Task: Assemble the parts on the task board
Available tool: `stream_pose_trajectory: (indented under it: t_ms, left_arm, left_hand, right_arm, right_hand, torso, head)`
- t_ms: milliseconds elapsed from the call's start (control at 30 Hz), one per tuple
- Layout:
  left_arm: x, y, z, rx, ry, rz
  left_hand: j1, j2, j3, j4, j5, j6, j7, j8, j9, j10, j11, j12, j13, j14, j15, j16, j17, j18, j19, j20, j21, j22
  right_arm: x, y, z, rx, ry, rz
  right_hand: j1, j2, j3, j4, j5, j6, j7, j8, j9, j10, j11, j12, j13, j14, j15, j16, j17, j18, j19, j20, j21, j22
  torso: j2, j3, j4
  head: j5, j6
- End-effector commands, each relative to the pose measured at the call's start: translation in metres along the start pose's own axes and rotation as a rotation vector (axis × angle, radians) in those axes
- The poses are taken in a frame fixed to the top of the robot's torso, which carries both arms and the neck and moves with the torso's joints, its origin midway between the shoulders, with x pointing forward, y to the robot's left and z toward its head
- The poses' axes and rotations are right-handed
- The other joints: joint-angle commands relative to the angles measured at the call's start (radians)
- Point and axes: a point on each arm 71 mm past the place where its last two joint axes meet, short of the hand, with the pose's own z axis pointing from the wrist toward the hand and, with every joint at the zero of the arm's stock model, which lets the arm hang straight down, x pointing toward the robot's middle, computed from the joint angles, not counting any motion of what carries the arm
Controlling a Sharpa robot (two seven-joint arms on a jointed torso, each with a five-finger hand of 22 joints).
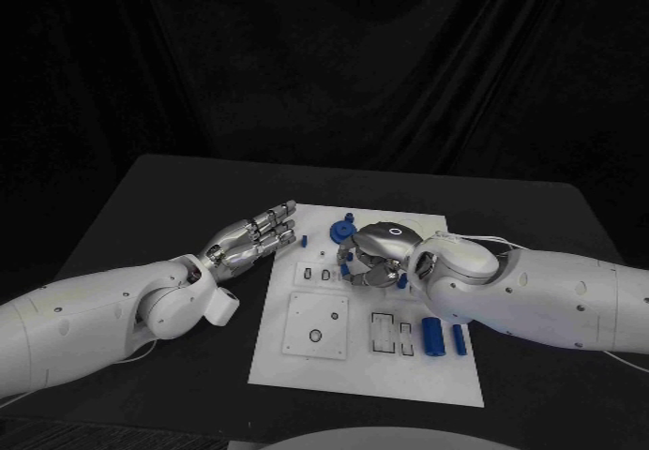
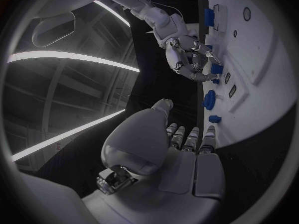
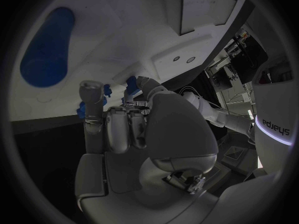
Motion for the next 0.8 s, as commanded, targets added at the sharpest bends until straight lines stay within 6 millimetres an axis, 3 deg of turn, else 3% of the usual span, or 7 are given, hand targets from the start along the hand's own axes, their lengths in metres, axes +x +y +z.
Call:
stream_pose_trajectory:
  t_ms: [33,167,333,533,800]
  left_arm:
    - [0.0024,-0.0003,0.0006,0.009,0.014,-0.009]
    - [0.0023,-0.0002,0.0005,0.008,0.014,-0.009]
    - [0.0022,0.0,0.0005,0.007,0.014,-0.009]
    - [0.0023,0.0002,0.0006,0.005,0.015,-0.01]
    - [0.0024,0.0004,0.0007,0.004,0.016,-0.01]
  left_hand:
    - [-0.005,0.002,0.004,0.001,0.0,0.0,0.008,0.006,0.001,-0.003,0.007,-0.006,-0.001,0.001,0.008,-0.004,-0.001,0.009,-0.002,0.008,0.0,0.001]
    - [-0.005,0.003,0.006,0.0,0.0,0.001,0.008,0.006,0.001,-0.003,0.008,-0.006,-0.001,0.001,0.009,-0.004,-0.001,0.009,-0.002,0.009,0.0,0.001]
    - [-0.005,0.003,0.006,0.0,0.0,0.001,0.008,0.006,0.001,-0.003,0.008,-0.006,-0.001,0.001,0.009,-0.004,-0.001,0.009,-0.002,0.009,0.0,0.001]
    - [-0.005,0.003,0.006,0.0,0.0,0.001,0.008,0.006,0.001,-0.003,0.008,-0.006,-0.001,0.001,0.009,-0.004,-0.001,0.009,-0.002,0.009,0.0,0.001]
    - [-0.006,0.003,0.007,-0.001,0.0,0.002,0.011,0.006,0.001,-0.003,0.008,-0.006,-0.001,0.001,0.009,-0.004,-0.001,0.009,-0.002,0.01,0.0,0.001]
  right_arm:
    - [0.0083,-0.0022,-0.0011,0.033,0.054,-0.011]
    - [0.0088,-0.002,-0.0011,0.037,0.058,-0.011]
    - [0.0094,-0.0021,-0.0012,0.043,0.062,-0.011]
    - [0.0098,-0.0024,-0.0011,0.048,0.066,-0.012]
    - [0.0101,-0.0032,-0.0014,0.054,0.069,-0.012]
  right_hand:
    - [0.0,-0.005,0.001,-0.008,-0.014,-0.019,0.005,-0.017,-0.007,0.056,0.007,-0.003,0.155,0.064,0.009,-0.001,0.011,0.007,0.001,0.005,-0.004,0.002]
    - [-0.003,-0.006,0.001,-0.011,-0.047,-0.027,0.009,-0.037,-0.014,0.056,0.008,-0.003,0.155,0.063,0.01,-0.001,0.009,0.007,0.002,0.006,-0.007,0.004]
    - [-0.011,-0.009,-0.01,-0.014,-0.139,-0.035,0.013,-0.068,-0.027,0.056,0.011,-0.003,0.154,0.063,0.011,0.0,0.006,0.007,0.003,0.008,-0.014,0.006]
    - [-0.011,-0.01,-0.015,-0.017,-0.164,-0.051,0.017,-0.09,-0.038,0.055,0.011,-0.005,0.153,0.062,0.012,0.0,0.004,0.008,0.004,0.009,-0.018,0.008]
    - [-0.011,-0.013,-0.034,-0.018,-0.228,-0.099,0.018,-0.141,-0.07,0.052,0.009,-0.009,0.148,0.061,0.011,0.0,-0.001,0.009,0.006,0.009,-0.029,0.01]
  torso:
    - [0.0,0.0006,-0.0003]
    - [0.001,0.001,0.0]
    - [0.0,0.0007,-0.0004]
    - [0.0,0.0007,-0.0003]
    - [0.0,0.0011,-0.0004]
  head:
    - [-0.001,-0.002]
    - [-0.002,-0.003]
    - [-0.001,-0.003]
    - [-0.002,-0.003]
    - [-0.002,-0.006]
